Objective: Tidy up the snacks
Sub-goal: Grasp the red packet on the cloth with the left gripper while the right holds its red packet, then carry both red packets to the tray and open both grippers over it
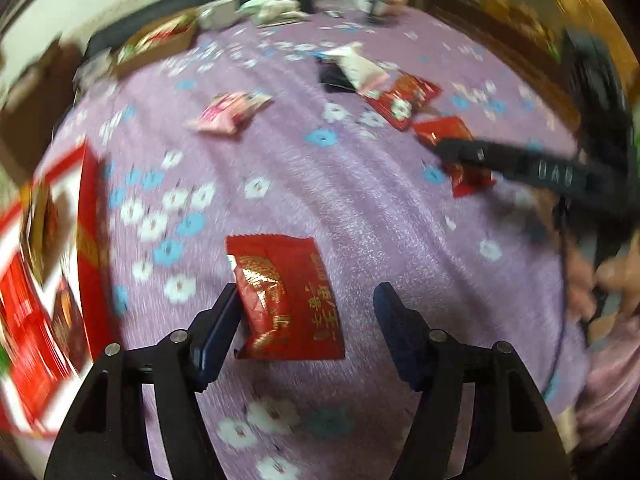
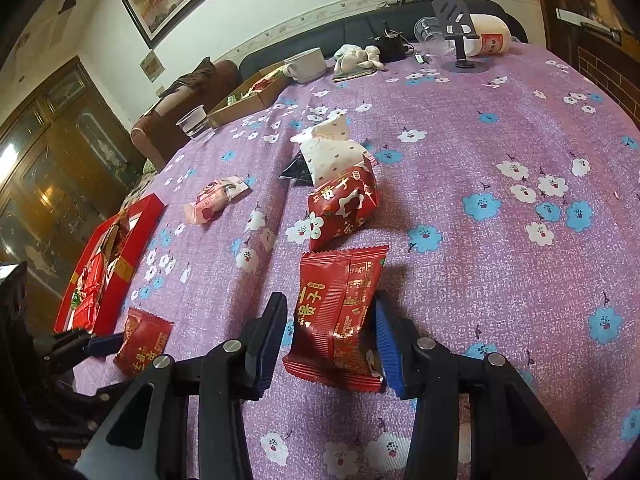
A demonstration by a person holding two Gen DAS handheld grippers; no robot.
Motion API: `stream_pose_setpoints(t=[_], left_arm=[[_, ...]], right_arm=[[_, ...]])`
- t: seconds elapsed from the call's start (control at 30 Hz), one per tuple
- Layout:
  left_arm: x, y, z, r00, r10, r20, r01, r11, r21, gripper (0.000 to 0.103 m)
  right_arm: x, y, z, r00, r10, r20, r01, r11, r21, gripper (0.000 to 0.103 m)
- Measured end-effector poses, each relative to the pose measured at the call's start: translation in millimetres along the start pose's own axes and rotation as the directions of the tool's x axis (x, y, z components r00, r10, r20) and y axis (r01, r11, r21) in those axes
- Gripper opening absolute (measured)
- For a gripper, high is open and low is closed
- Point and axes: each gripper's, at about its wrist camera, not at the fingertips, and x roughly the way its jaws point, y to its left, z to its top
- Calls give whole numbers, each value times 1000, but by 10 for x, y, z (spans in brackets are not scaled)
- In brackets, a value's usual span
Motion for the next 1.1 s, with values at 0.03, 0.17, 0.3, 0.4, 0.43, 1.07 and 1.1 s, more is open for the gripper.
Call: stream_pose_setpoints(t=[0.03,0.17,0.3,0.4,0.43,1.07,1.1], left_arm=[[34,11,-2,1000,2,-9,-2,1000,2,65],[12,132,10,999,-47,8,47,999,-26,44],[19,151,-25,998,-50,31,51,999,-19,43],[-18,141,-58,997,-63,51,64,998,-13,41],[-35,137,-59,996,-66,55,67,998,-12,41],[-803,992,-296,968,-13,252,58,983,-172,41],[-817,1034,-312,967,-4,256,52,982,-184,41]], right_arm=[[-2,-5,-1,1000,2,0,-2,1000,1,45],[-5,-14,0,1000,6,0,-6,1000,3,45],[0,-15,-1,1000,1,-2,-1,1000,-5,38],[5,-1,-1,1000,9,-5,-9,1000,-15,38],[11,11,-2,1000,17,-11,-17,1000,-23,37],[-154,820,102,988,151,21,-149,986,-72,35],[-125,913,113,988,156,16,-154,985,-83,35]])
